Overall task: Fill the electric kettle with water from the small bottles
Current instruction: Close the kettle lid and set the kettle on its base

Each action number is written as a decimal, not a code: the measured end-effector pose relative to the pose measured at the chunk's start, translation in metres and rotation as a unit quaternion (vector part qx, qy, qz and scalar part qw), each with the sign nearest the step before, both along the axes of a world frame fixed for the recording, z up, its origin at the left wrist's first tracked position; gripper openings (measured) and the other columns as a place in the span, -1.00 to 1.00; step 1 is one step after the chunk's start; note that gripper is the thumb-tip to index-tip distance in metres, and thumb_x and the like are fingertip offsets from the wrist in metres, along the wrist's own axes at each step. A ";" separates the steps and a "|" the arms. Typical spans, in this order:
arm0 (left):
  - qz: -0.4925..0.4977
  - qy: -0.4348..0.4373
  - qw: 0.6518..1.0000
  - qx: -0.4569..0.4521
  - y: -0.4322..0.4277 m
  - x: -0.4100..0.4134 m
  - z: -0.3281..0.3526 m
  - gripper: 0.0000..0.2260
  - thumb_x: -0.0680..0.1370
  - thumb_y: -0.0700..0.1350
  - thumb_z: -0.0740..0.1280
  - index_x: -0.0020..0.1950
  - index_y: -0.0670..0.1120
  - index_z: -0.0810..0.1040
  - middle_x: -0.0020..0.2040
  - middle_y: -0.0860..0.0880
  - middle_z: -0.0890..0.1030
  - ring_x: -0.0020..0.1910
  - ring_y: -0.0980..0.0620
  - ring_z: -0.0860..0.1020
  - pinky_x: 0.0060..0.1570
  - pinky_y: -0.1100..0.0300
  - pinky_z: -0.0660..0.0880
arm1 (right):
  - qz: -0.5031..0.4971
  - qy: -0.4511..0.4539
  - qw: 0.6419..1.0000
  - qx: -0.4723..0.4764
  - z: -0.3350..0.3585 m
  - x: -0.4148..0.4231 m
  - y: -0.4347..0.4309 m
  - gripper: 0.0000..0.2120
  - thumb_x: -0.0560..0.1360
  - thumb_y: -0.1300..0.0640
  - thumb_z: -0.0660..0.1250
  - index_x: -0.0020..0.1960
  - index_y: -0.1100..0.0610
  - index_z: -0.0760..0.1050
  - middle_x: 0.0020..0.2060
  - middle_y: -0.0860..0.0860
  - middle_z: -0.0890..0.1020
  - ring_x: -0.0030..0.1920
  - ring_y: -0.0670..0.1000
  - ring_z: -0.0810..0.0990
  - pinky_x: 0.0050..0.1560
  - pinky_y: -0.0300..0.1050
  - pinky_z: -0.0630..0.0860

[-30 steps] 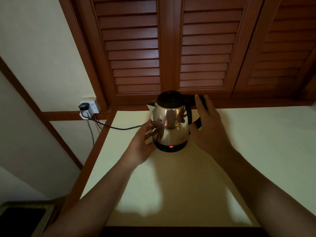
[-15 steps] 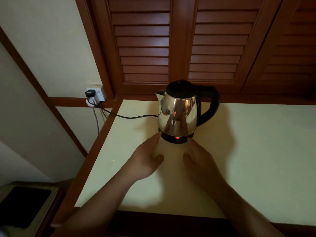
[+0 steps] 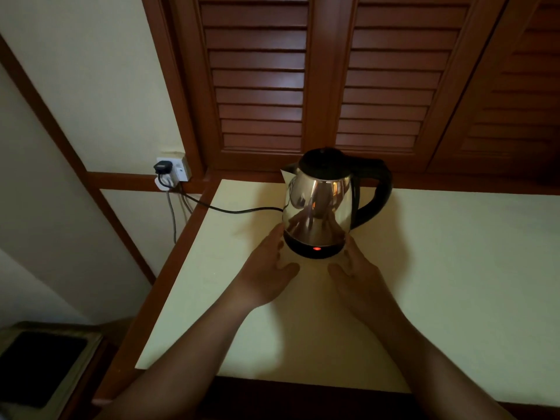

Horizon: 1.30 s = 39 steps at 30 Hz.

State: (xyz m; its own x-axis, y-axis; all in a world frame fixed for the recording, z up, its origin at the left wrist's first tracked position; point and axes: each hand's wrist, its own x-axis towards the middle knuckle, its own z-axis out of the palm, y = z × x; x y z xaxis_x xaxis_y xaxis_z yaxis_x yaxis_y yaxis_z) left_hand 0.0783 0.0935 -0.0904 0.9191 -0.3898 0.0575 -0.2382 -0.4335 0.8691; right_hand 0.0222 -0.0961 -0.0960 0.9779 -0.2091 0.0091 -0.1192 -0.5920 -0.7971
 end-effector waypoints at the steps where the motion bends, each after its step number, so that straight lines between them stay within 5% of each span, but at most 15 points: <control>1: 0.005 -0.007 1.000 -0.024 -0.003 0.004 0.001 -0.34 0.60 -0.29 0.39 0.52 0.26 0.24 0.31 0.40 0.38 0.33 0.32 0.40 0.34 0.29 0.36 | -0.001 0.000 1.000 0.019 0.002 0.003 0.000 -0.37 0.63 0.05 0.22 0.60 -0.20 0.02 0.47 -0.06 0.42 0.41 0.04 0.44 0.30 -0.12 0.37; 4: 0.033 -0.041 0.996 -0.076 -0.012 0.012 0.000 -0.47 0.61 -0.23 0.44 0.35 0.32 0.38 0.28 0.32 0.54 0.29 0.38 0.52 0.22 0.42 0.47 | -0.013 0.005 0.997 0.071 0.004 0.007 0.002 -0.38 0.61 -0.20 0.21 0.59 -0.25 0.03 0.45 -0.09 0.44 0.39 0.01 0.46 0.25 -0.13 0.37; 8: 0.050 -0.071 0.992 -0.092 -0.025 0.016 0.001 -0.57 0.59 -0.22 0.44 0.34 0.19 0.45 0.22 0.30 0.57 0.22 0.46 0.53 0.09 0.51 0.46 | -0.015 0.017 0.996 0.083 0.002 0.010 0.000 -0.14 0.38 -0.52 0.18 0.59 -0.21 0.10 0.44 -0.06 0.46 0.40 0.04 0.47 0.35 0.03 0.46; 12: 0.047 -0.069 0.991 -0.107 -0.027 0.019 -0.002 -0.56 0.58 -0.28 0.44 0.40 0.04 0.48 0.23 0.26 0.56 0.23 0.41 0.54 0.08 0.51 0.47 | -0.004 0.020 0.997 0.070 0.008 0.014 -0.002 -0.35 0.58 -0.18 0.26 0.60 -0.14 0.12 0.41 -0.06 0.48 0.37 0.02 0.49 0.22 -0.15 0.42; 18: 0.033 -0.070 0.992 -0.104 -0.026 0.026 0.000 -0.54 0.59 -0.20 0.46 0.46 -0.01 0.46 0.31 0.20 0.58 0.31 0.30 0.54 0.25 0.34 0.51 | -0.003 0.031 0.999 0.032 0.009 0.015 -0.008 -0.32 0.62 0.03 0.24 0.63 -0.12 -0.03 0.40 -0.01 0.47 0.20 -0.06 0.50 0.14 -0.18 0.39; 25: 0.010 -0.075 0.997 0.016 -0.008 0.004 -0.002 -0.32 0.63 -0.23 0.35 0.48 0.40 0.13 0.40 0.42 0.33 0.38 0.38 0.32 0.26 0.55 0.23 | 0.028 -0.027 0.999 -0.007 0.006 -0.012 0.000 -0.36 0.64 0.11 0.24 0.62 -0.08 0.03 0.51 -0.07 0.34 0.47 -0.01 0.35 0.41 -0.19 0.26; 29: -0.013 -0.095 0.993 0.067 0.003 -0.008 -0.013 -0.41 0.64 -0.20 0.31 0.62 0.16 0.24 0.40 0.26 0.41 0.28 0.41 0.33 0.17 0.70 0.16 | 0.032 -0.009 0.999 -0.029 -0.006 -0.018 0.004 -0.35 0.63 0.10 0.24 0.62 0.00 0.02 0.56 0.00 0.25 0.53 0.01 0.27 0.52 -0.03 0.23; 33: -0.033 -0.100 0.991 0.088 0.008 -0.014 -0.013 -0.42 0.62 -0.24 0.30 0.62 0.09 0.29 0.39 0.27 0.41 0.26 0.43 0.34 0.16 0.73 0.15 | 0.031 0.007 0.998 -0.050 -0.011 -0.018 0.006 -0.35 0.64 0.08 0.22 0.63 0.04 0.00 0.59 0.01 0.18 0.56 0.00 0.19 0.54 -0.07 0.16; 39: -0.026 -0.088 0.991 0.099 0.008 -0.014 -0.014 -0.41 0.62 -0.21 0.31 0.63 0.07 0.28 0.47 0.14 0.48 0.38 0.18 0.44 0.12 0.73 0.16 | 0.026 0.005 0.997 -0.066 -0.014 -0.016 0.006 -0.35 0.63 0.08 0.23 0.63 0.04 0.01 0.59 0.00 0.17 0.57 -0.01 0.17 0.44 -0.27 0.05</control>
